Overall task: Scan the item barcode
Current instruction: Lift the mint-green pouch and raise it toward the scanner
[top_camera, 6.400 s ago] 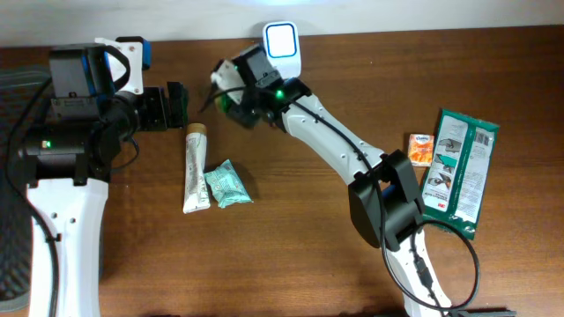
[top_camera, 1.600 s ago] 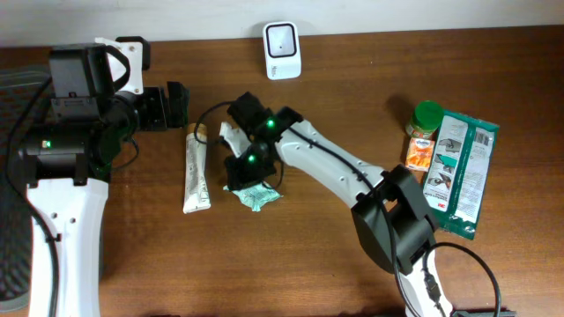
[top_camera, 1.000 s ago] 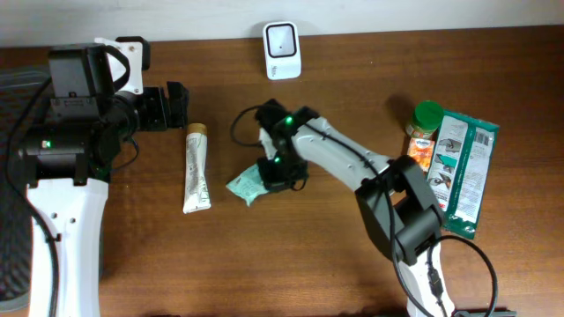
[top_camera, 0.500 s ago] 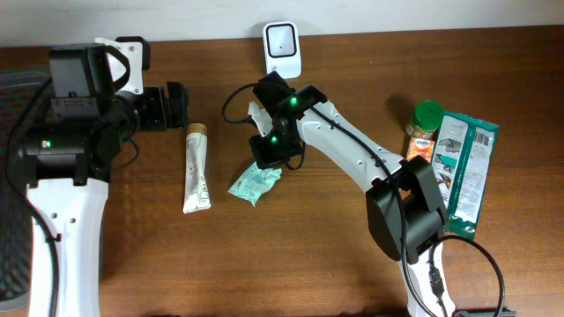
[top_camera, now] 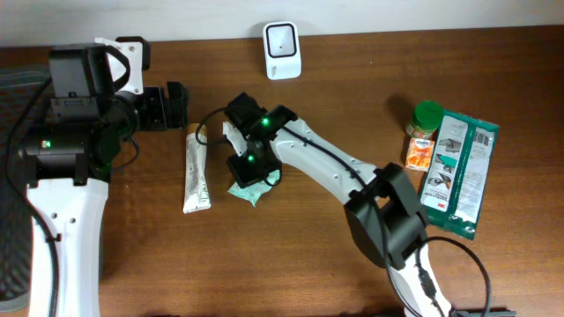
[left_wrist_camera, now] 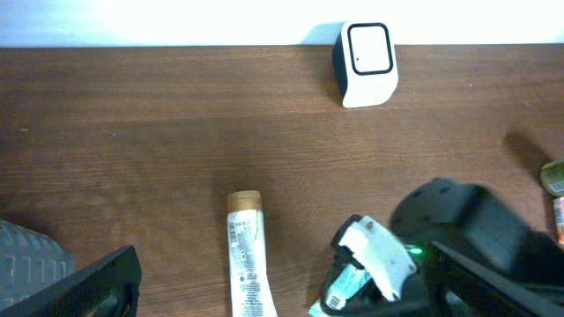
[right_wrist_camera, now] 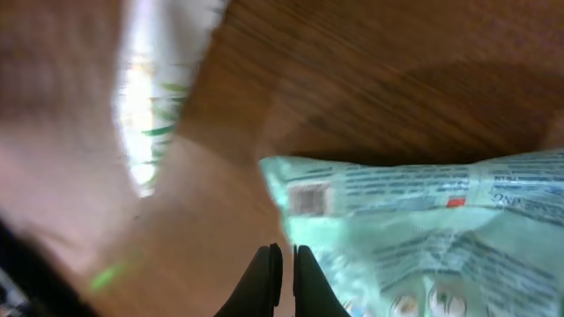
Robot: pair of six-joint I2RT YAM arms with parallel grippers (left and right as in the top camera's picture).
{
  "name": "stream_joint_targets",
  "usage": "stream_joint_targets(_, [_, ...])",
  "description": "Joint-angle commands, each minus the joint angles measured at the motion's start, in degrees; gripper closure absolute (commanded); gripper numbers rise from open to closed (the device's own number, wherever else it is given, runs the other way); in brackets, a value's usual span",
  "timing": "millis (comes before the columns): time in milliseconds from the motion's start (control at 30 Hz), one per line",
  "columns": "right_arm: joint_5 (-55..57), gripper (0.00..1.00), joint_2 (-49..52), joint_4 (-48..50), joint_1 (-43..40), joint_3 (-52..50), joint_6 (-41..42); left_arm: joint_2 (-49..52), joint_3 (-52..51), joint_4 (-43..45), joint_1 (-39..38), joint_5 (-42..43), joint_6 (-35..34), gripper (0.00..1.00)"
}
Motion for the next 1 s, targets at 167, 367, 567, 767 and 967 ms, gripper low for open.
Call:
stream_joint_targets(167, [4.5,0.96,7.8,-0.6,-2.2,-2.3,4.0,-0.5,0.8,0.1,0.4,-0.2,0.7,0.01])
stream_joint_targets(367, [-1.8,0.82,5.7,-2.6,-5.1,2.0,-0.1,-0.5,0.8,0.1,0.4,-0.2,0.7,0.01])
stream_joint_targets(567, [-3.5,0.69,3.8,-14.1,-9.5,14.4,-10.4,-0.5,0.8,0.1,0.4,-0.2,0.7,0.01])
stream_joint_targets(767, [-6.0,0.48,4.6,-16.2,-15.0,18.1,-19.4,-0.5,0.8,0.1,0.4,-0.2,0.7,0.01])
stream_joint_targets(967, [-13.6,0.48,8.6,-16.7,-17.4,16.5,-26.5,-0.5,0.8,0.0,0.4,-0.2,0.7,0.01])
